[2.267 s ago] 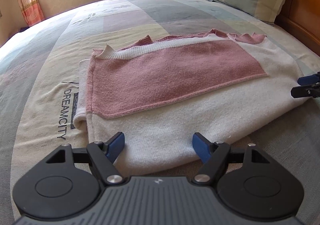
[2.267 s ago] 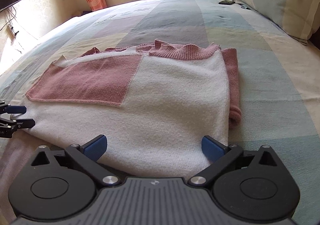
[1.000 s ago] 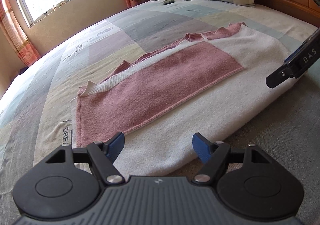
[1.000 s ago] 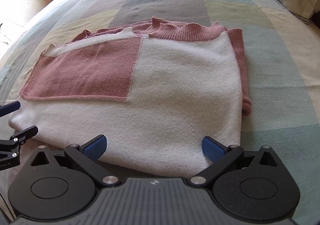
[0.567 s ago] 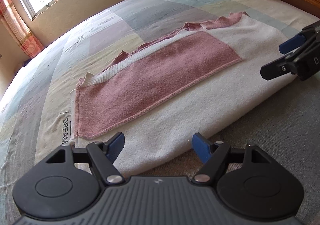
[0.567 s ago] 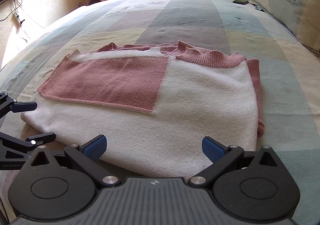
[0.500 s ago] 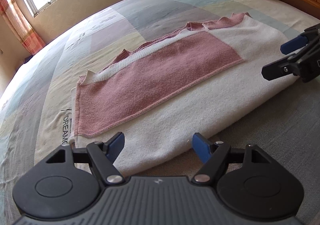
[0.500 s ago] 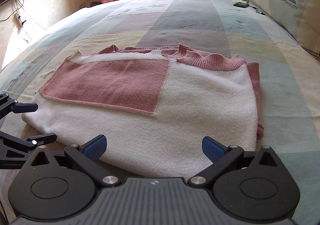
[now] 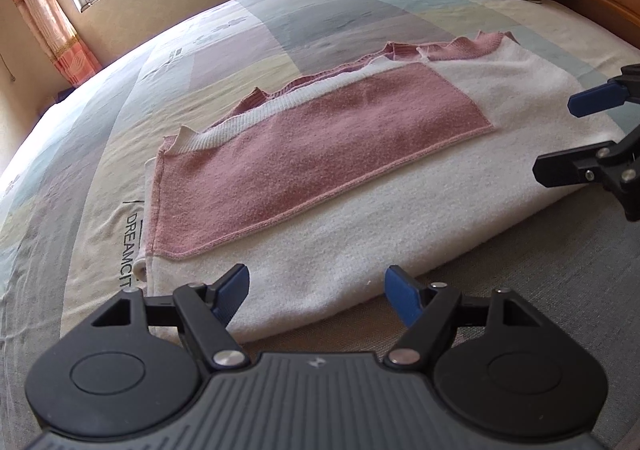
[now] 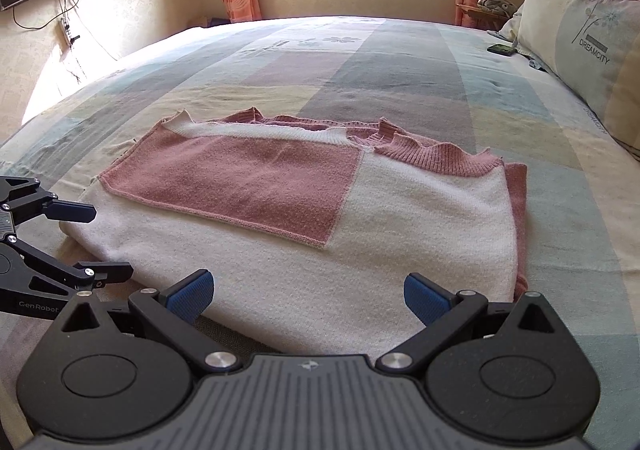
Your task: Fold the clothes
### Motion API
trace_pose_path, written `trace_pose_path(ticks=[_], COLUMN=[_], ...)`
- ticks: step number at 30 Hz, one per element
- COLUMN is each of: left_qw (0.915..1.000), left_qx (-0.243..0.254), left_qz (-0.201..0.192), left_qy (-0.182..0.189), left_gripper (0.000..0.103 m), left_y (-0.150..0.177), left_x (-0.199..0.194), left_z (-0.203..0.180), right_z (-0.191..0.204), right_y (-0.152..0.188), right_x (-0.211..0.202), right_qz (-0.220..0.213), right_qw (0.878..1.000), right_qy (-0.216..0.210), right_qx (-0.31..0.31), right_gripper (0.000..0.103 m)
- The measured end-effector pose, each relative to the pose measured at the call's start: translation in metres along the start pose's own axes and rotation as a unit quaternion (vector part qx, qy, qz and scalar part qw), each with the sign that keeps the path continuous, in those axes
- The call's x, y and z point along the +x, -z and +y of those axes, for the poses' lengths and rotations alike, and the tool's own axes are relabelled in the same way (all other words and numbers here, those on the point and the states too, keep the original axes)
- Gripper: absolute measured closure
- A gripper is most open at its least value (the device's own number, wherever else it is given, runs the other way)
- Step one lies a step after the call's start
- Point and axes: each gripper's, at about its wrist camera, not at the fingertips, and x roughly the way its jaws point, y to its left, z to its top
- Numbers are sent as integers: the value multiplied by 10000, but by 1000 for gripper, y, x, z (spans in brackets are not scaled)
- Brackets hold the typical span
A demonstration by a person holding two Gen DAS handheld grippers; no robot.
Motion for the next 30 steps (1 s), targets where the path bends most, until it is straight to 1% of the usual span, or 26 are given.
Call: trace_pose_path(ticks=[3, 5, 10, 14, 19, 23, 28, 30], left_qw=[9999, 9996, 9972, 9939, 9907, 9894, 9921, 9942], left_qx=[-118, -254, -735, -1066, -1275, -1335, -1138, -966], left_qz=[94, 100, 77, 272, 477, 555, 522, 471], left_qy=[-76, -118, -58, 39, 71, 97, 21, -45], left_gripper=[27, 27, 27, 27, 27, 26, 26, 26], left_y=[0, 2, 7, 13, 25, 28, 25, 25], left_x=[0, -2, -2, 9, 15, 12, 3, 0], left_z=[2, 5, 14, 21, 30, 34, 30, 25], right_z=[10, 20, 41, 47, 42, 38, 33, 30], right_y=[1, 1, 1, 4, 9, 11, 8, 6], right_x=[2, 6, 18, 25, 34, 34, 31, 30], right_qz=[35, 137, 398, 536, 848, 936, 962, 1001], right_qw=[9997, 9986, 9952, 9941, 9927, 9926, 9936, 9936], right_qy=[-82, -145, -185, -222, -172, -173, -319, -362], right_qx=[-246, -484, -876, -915, -839, -759, -506, -388], right_gripper=[0, 0, 0, 0, 0, 0, 0, 0])
